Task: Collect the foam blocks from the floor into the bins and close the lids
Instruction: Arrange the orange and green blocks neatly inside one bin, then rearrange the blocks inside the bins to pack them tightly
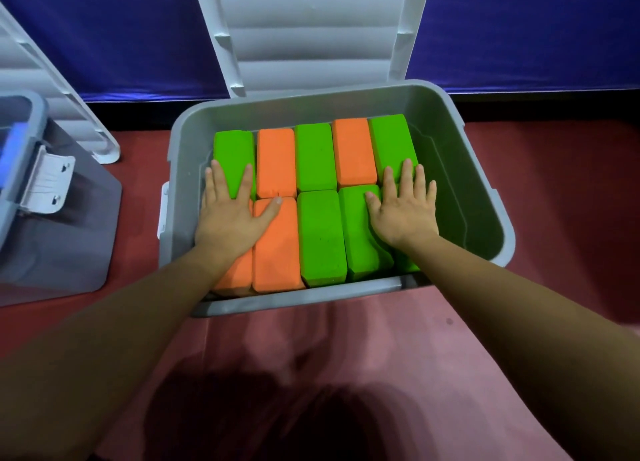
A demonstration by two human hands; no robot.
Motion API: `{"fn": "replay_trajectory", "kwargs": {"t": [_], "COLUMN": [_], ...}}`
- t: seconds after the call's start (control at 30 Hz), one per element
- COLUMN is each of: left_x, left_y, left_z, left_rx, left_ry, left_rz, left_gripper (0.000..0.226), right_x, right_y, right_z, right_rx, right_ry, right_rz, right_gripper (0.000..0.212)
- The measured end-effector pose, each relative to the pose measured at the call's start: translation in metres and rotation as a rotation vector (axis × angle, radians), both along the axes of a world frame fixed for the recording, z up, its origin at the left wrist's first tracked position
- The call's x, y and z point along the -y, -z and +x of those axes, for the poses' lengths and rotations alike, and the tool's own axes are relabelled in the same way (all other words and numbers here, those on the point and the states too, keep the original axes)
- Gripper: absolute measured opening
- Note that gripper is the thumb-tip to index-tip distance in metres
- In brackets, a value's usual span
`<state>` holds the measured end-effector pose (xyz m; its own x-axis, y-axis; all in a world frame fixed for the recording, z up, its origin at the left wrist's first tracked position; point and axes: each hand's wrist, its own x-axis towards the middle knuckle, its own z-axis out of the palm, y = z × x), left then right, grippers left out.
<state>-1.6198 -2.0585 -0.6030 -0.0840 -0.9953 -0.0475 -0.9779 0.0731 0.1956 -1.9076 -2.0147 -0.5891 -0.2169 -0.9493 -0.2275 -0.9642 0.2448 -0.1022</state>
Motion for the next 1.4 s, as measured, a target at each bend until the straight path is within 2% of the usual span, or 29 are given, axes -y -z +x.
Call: {"fn": "replay_trajectory", "kwargs": {"t": [0.37,0.6,0.67,0.73,0.83,0.93,1.23,1.4], "left_x": [0.016,0.016,0.009,-0.002,-0.017,-0.026,-0.069,-0.109], "left_y": [-0.008,-0.027,-0.046,-0.078,-0.157,-0.261,-0.630,-0.788], "left_z": [-0.001,-0.005,-0.008,-0.008,-0.003,0.005,0.046,0.093], "left_rx": [0.059,0.174,0.137,0.051,-0.035,-0.028,-0.186,-0.193], "left_ry": [0.089,0.110,0.081,0.080,0.149,0.196,0.000,-0.085], "left_rz": [0.041,0.188,0.200,0.131,0.034,0.035,-0.121,-0.094], "left_gripper": [0.080,0.080,0.086,0.087,0.076,0.076,0.046,0.047], "right_x": [0.004,0.011,0.015,0.017,0.017,0.009,-0.029,-0.059], "right_y": [0.000,-0.020,-0.044,-0.082,-0.162,-0.258,-0.617,-0.781], "right_z": [0.007,0.002,0.001,0.003,0.015,0.033,0.097,0.143], "right_rx": [-0.042,0.069,0.095,0.105,0.116,0.117,0.266,0.358], "right_ry": [0.018,0.041,0.073,0.082,0.025,-0.018,-0.120,-0.232], "right_rz": [-0.033,0.164,0.256,0.252,0.097,-0.005,-0.184,-0.245], "right_gripper": [0.070,0.071,0.075,0.082,0.080,0.070,0.057,0.053]}}
